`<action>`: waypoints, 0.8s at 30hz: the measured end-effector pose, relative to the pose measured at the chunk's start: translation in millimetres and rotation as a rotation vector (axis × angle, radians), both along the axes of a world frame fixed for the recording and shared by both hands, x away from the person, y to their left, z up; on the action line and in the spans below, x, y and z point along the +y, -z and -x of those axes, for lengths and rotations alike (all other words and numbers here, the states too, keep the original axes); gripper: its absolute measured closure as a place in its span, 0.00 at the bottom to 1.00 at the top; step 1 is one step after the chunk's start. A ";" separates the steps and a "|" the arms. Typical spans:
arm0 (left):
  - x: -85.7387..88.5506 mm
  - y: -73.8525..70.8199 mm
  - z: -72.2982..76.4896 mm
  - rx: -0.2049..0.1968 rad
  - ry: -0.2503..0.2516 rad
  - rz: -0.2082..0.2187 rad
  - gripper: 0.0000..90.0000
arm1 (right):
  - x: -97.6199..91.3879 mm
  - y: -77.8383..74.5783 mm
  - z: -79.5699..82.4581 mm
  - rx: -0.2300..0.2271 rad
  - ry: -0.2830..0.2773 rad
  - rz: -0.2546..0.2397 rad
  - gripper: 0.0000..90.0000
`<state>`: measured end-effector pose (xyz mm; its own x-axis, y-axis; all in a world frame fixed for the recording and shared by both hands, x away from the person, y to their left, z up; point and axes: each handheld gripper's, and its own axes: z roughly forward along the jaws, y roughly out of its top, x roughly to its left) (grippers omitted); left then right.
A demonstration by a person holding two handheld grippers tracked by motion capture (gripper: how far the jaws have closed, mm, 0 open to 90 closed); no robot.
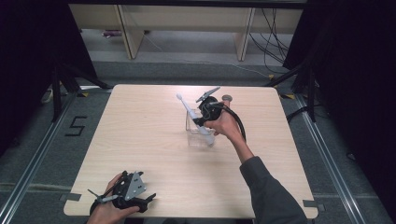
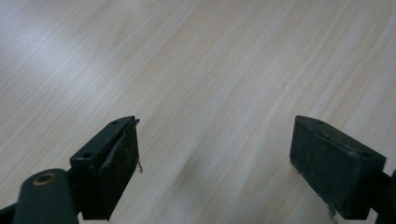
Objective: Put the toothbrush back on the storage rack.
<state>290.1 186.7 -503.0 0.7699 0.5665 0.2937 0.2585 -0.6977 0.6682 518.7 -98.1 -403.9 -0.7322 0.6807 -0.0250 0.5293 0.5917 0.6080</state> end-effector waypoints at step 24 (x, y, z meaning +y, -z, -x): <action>0.4 0.0 -0.1 0.006 0.003 0.004 0.17 | -17.8 -9.8 10.5 -0.052 -0.012 -0.070 0.42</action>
<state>290.2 187.1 -503.0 0.7731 0.5656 0.2872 0.2603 -0.6958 0.6694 508.2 -115.9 -394.1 -0.7393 0.6732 -0.0160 0.4890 0.5531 0.6746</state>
